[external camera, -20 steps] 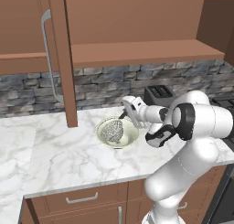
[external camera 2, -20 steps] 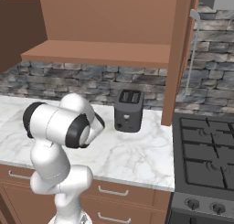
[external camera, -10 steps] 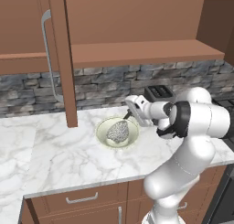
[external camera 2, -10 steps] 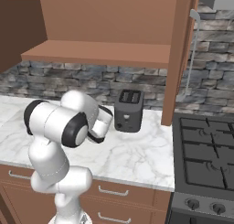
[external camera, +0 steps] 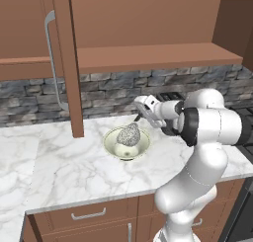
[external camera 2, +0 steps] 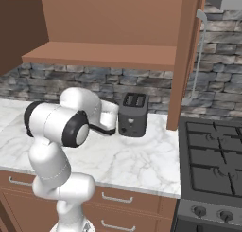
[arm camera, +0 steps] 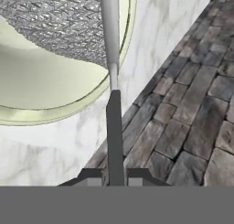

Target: Open the cabinet and setup a tea strainer by placing it in the bowl upright.

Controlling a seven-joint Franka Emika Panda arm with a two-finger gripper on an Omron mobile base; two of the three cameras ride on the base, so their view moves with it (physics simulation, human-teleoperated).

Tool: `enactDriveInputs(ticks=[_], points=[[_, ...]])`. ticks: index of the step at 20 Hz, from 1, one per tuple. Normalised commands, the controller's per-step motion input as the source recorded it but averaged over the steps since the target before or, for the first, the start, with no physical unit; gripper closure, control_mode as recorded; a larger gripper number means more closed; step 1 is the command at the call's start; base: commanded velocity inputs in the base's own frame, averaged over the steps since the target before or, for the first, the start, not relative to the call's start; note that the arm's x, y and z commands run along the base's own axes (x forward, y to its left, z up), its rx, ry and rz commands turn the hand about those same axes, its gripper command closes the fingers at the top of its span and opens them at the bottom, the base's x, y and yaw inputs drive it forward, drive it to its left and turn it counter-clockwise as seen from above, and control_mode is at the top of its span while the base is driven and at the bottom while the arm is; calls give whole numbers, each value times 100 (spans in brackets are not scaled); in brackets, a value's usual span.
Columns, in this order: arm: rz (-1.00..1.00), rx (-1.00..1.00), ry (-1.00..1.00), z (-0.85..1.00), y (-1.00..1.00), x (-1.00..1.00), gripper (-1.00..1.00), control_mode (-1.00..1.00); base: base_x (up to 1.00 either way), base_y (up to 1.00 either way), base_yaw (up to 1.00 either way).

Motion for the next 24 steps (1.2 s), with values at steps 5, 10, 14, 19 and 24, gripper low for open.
enactDriveInputs(ticks=[5,10,14,19,24], points=[[3,5,-21,-32,-34,9,100,-100,0,0,0],[1,17,-17,-45,-25,1,100,-100,0,0,0],[2,22,-1,-16,-10,0,100,-100,0,0,0],[0,39,0,-10,-33,-1,100,-100,0,0,0],[1,41,0,-17,-61,0,100,-100,0,0,0]])
